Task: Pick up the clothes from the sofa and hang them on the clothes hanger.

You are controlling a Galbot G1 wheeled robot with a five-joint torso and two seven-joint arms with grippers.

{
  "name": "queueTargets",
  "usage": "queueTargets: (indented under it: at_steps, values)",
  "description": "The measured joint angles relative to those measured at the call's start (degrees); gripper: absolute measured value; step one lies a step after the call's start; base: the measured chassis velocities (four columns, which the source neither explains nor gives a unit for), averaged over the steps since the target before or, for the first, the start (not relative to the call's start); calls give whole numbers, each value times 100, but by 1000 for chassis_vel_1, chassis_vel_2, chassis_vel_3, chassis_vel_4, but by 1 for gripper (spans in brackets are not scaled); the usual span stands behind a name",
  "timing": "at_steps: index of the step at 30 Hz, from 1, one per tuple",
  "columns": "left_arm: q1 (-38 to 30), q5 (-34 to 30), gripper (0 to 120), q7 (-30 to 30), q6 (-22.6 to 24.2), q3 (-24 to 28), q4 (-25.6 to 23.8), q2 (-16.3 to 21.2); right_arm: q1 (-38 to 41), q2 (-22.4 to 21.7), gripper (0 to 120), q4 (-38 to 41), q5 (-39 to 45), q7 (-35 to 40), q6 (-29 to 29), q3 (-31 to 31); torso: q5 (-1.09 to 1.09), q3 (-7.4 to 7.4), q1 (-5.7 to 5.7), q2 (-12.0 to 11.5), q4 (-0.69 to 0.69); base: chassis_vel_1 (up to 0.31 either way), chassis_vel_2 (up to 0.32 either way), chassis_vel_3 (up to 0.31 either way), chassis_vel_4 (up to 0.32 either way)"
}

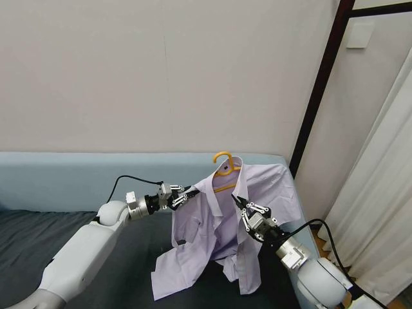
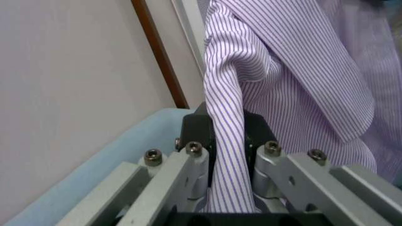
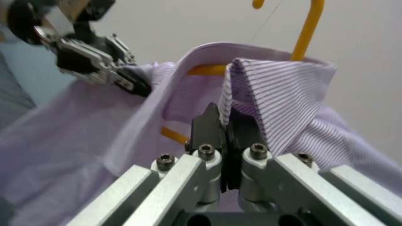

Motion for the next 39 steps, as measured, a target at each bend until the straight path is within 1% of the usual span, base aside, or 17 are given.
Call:
queueTargets:
  at_steps: [1, 4, 6, 9, 11, 12, 17, 19, 21, 22, 23, 24, 27, 28, 31, 35, 39]
  values:
    - [0, 0, 7, 0, 0, 0, 0, 0, 0, 0, 2, 0, 0, 0, 0, 0, 0, 0, 0, 0, 0, 0, 0, 0, 0]
    - [-69, -74, 7, -23, 4, 26, -64, 92, -156, -98, 15, 75, 818, -145, 172, -221, -1, 0, 0, 0, 0, 0, 0, 0, 0]
    - [-92, -102, 7, -32, 6, 36, -83, 131, -221, -135, 18, 76, 1011, -278, 277, -238, 0, 0, 0, 0, -1, 0, 0, 0, 0]
    - [-219, -234, 7, -44, 18, 62, -145, 327, -494, -290, 33, 21, 1450, -936, 841, -238, 1, 0, 0, 0, -1, 0, 0, 0, 0]
    - [-276, -308, 7, -40, 33, 82, -183, 433, -625, -345, 42, 31, 1578, -1199, 1074, -165, 1, 0, 0, 0, 0, 0, 0, 0, 0]
    - [-276, -308, 7, -40, 33, 82, -183, 433, -625, -345, 42, 31, 1578, -1199, 1074, -165, 1, 0, 0, 0, 0, 0, 0, 0, 0]
    - [-476, -547, 7, 254, 146, 133, -279, 788, -775, -584, 64, 257, 1965, -1700, 1477, 333, 0, 0, 0, 0, -2, 0, 0, 0, 0]
    - [-496, -603, 7, 361, 176, 137, -312, 886, -725, -664, 68, 311, 2064, -1698, 1469, 425, 0, 0, 0, 0, -4, 0, 0, 0, 0]
    - [-518, -695, 7, 549, 231, 148, -373, 1067, -643, -782, 73, 385, 2184, -1605, 1384, 570, 1, 0, 0, 0, 1, 0, 0, 0, 0]
    - [-628, -755, 7, 887, 316, 167, -388, 1268, -584, -986, 82, 485, 2364, -1423, 1092, 845, -2, 0, 0, 0, 3, 0, 0, 0, 0]
    - [-628, -755, 7, 887, 316, 167, -388, 1268, -584, -986, 82, 485, 2364, -1423, 1092, 845, -2, 0, 0, 0, 3, 0, 0, 0, 0]
    - [-675, -756, 7, 1018, 344, 171, -383, 1335, -566, -1069, 87, 509, 2446, -1403, 999, 938, -1, 0, 0, 0, 3, 0, 0, 0, 0]
    - [-813, -753, 7, 1509, 443, 194, -316, 1547, -415, -1447, 97, 526, 3017, -1906, 762, 1287, 0, 0, 0, 0, -2, 0, 0, 0, 0]
    - [-813, -753, 7, 1509, 443, 194, -316, 1547, -415, -1447, 97, 526, 3017, -1906, 762, 1287, 0, 0, 0, 0, -2, 0, 0, 0, 0]
    - [-854, -686, 7, 1874, 520, 205, -300, 1658, -268, -1818, 100, 382, 3669, -2887, 496, 1498, 0, 0, 0, 0, 0, 0, 0, 0, 0]
    - [-916, -580, 7, 2183, 608, 236, -324, 1681, -220, -2020, 100, 218, 3788, -3288, 241, 1546, 0, 0, 0, 0, 0, 0, 0, 0, 0]
    - [-1005, -432, 7, 2414, 664, 305, -347, 1663, -195, -2112, 100, 119, 3641, -3305, 103, 1509, 2, 0, 0, 1, -1, 0, 0, 0, 0]
